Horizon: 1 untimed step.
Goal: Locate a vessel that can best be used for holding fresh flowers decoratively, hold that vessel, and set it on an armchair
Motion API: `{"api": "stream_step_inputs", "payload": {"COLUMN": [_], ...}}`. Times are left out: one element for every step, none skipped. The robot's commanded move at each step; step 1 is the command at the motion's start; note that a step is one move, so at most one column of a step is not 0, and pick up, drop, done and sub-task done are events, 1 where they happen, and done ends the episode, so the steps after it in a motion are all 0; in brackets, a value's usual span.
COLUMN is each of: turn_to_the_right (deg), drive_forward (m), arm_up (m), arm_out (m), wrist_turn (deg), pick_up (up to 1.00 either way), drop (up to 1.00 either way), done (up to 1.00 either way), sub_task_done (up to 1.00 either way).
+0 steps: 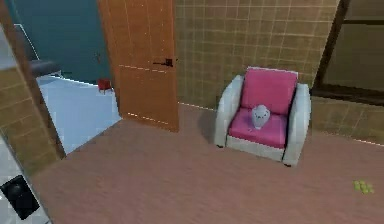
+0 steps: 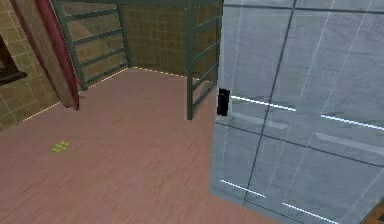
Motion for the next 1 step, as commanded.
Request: {"api": "stream_step_inputs", "payload": {"turn_to_the_right": [0.0], "drive_forward": [0.4], "arm_up": [0.0], "arm_out": [0.0], "wrist_turn": [0.0], "pick_up": [0.0], "drop": [0.0], "done": [0.0], "sub_task_done": [0.0]}}
